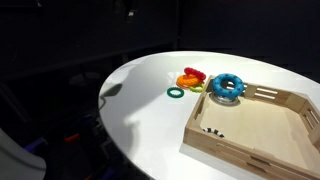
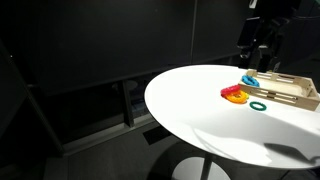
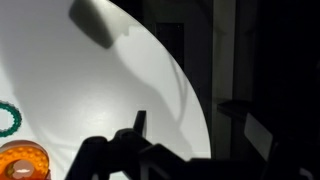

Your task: Put the red ring in the box

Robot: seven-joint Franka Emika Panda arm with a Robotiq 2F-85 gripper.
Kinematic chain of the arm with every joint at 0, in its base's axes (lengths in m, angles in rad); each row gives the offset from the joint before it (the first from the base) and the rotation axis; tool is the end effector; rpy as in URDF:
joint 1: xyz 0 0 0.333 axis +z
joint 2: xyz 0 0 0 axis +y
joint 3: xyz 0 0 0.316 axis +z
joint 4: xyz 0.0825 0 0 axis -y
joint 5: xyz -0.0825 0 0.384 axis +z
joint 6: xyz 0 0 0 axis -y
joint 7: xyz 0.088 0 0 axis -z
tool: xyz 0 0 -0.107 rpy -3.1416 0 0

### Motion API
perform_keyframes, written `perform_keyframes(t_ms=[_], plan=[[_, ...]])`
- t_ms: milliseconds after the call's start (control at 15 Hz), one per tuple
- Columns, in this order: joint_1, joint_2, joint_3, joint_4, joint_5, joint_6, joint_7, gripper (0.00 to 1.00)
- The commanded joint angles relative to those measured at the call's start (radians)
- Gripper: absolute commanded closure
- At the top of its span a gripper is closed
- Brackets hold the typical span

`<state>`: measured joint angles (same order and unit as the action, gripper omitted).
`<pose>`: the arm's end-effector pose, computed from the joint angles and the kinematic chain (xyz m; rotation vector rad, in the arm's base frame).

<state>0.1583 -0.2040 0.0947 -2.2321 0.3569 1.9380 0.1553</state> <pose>0.4563 0.1440 0.4521 -2.8495 0.0705 0.2139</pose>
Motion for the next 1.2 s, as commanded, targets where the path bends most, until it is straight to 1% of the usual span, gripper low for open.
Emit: perform_keyframes(t_ms=[0, 333, 600, 1133], plan=[[-0.012, 0.0, 0.011, 0.002, 0.002, -0.003, -0.002, 0.0], [-0.018, 0.013, 0.006, 0.039, 0.011, -0.01, 0.002, 0.0], [-0.025, 0.036, 0.007, 0.097, -0.003, -0.022, 0.016, 0.0], [-0.068, 0.178, -0.004, 0.273, -0.108, -0.018, 0.083, 0.0]])
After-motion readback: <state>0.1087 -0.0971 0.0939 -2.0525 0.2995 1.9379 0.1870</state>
